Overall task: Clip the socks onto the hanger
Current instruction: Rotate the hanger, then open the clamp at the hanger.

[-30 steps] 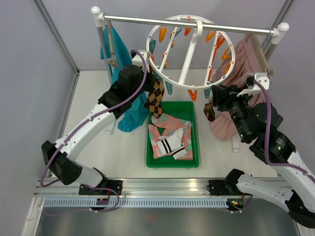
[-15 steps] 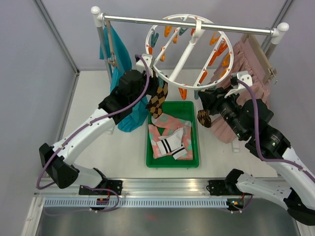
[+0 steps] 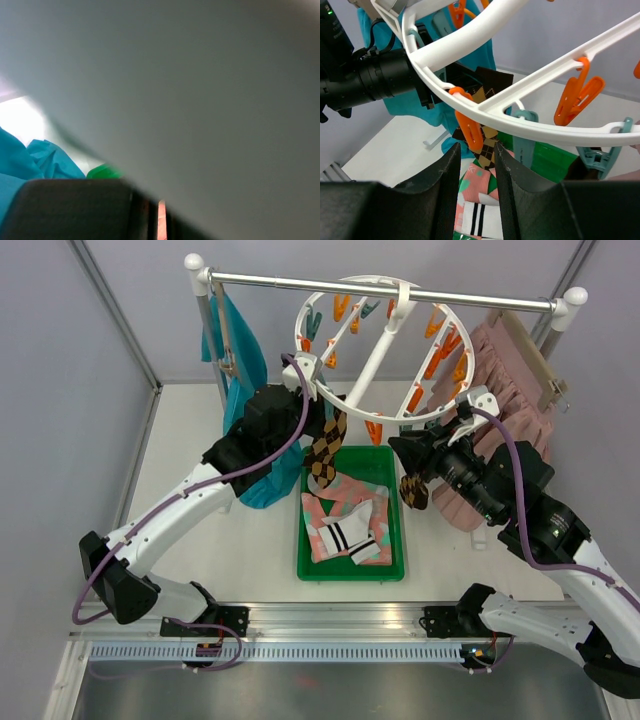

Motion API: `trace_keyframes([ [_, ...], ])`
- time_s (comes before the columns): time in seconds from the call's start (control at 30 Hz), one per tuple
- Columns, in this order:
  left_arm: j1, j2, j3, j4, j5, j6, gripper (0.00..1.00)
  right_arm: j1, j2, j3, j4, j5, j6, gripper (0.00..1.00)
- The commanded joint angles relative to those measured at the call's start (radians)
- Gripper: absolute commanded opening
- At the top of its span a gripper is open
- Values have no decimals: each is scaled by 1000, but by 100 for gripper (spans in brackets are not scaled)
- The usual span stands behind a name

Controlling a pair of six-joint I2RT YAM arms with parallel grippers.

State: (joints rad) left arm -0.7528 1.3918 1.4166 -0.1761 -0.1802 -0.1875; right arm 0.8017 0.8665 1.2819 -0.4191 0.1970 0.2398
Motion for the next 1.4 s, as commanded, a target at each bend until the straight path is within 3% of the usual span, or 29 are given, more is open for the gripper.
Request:
trace_keyframes([
  [0.0, -17, -31, 7, 55, 2, 42, 2, -2, -6, 45, -1, -67, 13, 40],
  [0.4, -66, -10, 24, 61, -25, 63, 2, -2, -4, 14, 28, -36, 39, 38],
  [0.8, -120, 49, 77, 50, -45, 95, 2, -2, -57, -59, 75, 169, 49, 39],
  [1.37, -172, 108, 133, 53, -51, 118, 2, -2, -101, -84, 106, 298, -43, 47],
])
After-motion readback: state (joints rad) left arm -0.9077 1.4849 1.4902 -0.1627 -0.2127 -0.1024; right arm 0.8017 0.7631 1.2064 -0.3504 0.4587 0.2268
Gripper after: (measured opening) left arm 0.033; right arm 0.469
